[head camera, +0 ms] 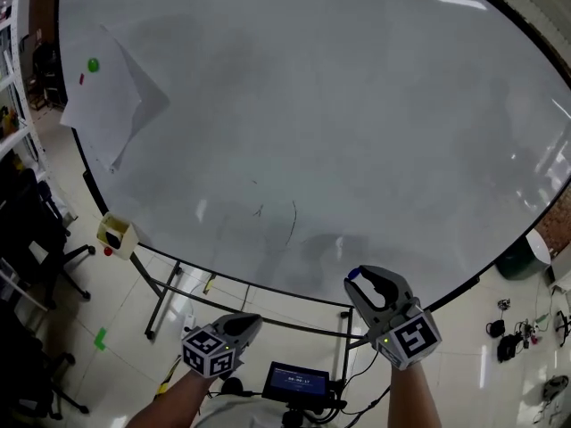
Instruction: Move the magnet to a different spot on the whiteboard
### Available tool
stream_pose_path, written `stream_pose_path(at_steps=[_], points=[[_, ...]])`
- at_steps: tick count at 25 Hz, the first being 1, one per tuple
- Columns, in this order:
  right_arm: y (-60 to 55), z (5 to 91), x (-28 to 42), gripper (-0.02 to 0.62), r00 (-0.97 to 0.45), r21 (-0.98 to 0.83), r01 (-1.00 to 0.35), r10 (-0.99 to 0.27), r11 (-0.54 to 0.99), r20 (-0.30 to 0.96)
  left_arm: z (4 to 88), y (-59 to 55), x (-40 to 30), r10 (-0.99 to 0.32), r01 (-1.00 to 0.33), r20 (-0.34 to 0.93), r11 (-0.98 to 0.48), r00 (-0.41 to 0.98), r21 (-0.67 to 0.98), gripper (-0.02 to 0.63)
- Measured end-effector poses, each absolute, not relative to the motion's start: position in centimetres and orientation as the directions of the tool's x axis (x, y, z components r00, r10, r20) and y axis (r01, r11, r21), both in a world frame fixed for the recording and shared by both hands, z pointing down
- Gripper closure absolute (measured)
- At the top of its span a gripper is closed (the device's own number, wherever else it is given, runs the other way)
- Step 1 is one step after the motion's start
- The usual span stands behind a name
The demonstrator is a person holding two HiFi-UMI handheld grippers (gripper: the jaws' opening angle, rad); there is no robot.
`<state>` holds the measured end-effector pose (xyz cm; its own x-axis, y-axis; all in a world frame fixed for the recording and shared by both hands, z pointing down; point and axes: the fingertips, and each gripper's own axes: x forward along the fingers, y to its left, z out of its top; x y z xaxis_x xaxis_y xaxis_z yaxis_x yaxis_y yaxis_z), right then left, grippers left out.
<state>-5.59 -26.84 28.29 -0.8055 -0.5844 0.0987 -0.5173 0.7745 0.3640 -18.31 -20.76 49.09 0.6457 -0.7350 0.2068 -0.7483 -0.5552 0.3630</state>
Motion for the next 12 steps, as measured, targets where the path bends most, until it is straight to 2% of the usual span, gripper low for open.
stream_pose_path(at_steps=[4,8,12], points=[[-28.1,27.7,-8.0,0.439,-0.734,0.483,-0.500,-0.648,0.719,0.205,49.1,-21.2,-19.3,-0.715,-0.728,0.196,-0.587,0.671,0.353,0.572],[-30.3,26.3,-8.7,0.440,-0.641,0.599,-0.527,-0.745,0.603,0.187,49.0,-21.9,-20.3,-0.696,-0.709,0.188,-0.612,0.693,0.350,0.572],[-31.8,24.5,-8.4,0.439,-0.564,0.631,-0.577,-0.812,0.518,0.151,49.0,-22.2,-21.4,-0.676,-0.691,0.185,-0.633,0.713,0.349,0.572]])
